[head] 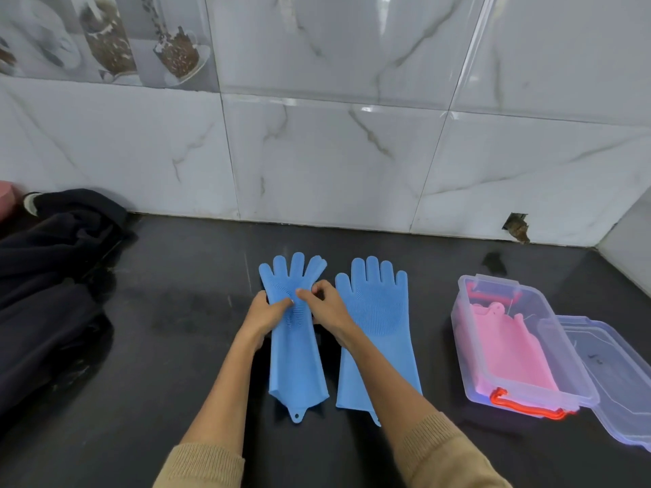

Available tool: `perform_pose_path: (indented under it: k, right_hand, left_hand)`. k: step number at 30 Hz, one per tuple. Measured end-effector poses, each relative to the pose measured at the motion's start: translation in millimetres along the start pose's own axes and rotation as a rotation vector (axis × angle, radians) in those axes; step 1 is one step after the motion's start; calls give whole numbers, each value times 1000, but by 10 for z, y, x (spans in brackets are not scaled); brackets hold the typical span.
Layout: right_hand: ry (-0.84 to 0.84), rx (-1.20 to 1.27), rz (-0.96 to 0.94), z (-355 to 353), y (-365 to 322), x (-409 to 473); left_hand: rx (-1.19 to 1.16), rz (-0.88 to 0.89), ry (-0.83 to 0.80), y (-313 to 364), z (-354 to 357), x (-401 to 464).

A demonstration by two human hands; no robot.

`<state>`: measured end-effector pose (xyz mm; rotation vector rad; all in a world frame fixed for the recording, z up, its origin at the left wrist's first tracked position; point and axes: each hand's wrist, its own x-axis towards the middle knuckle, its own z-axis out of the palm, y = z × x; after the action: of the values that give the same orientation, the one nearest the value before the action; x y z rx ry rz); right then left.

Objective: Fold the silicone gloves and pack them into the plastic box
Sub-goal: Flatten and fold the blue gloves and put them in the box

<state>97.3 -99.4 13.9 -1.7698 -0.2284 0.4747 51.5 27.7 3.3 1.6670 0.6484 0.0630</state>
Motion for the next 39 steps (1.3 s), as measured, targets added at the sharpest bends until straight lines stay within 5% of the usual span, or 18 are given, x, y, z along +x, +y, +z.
perform_pose_path:
  k: [7, 16, 21, 31, 39]
  right_hand:
    - [64, 163, 22, -267, 5, 136]
    - [297, 226, 1, -1391, -183, 73]
    - [396, -32, 177, -1517, 265, -137]
    - [427, -176, 281, -1482, 401, -343]
    - [419, 60, 318, -1492, 494, -418]
  left_hand:
    - [-326, 21, -133, 285, 155, -48]
    - [-366, 28, -407, 733, 859, -54]
    - [30, 20, -198, 309, 1066, -100]
    - [332, 88, 116, 125, 1032, -308]
    - [440, 65, 56, 151, 981, -346]
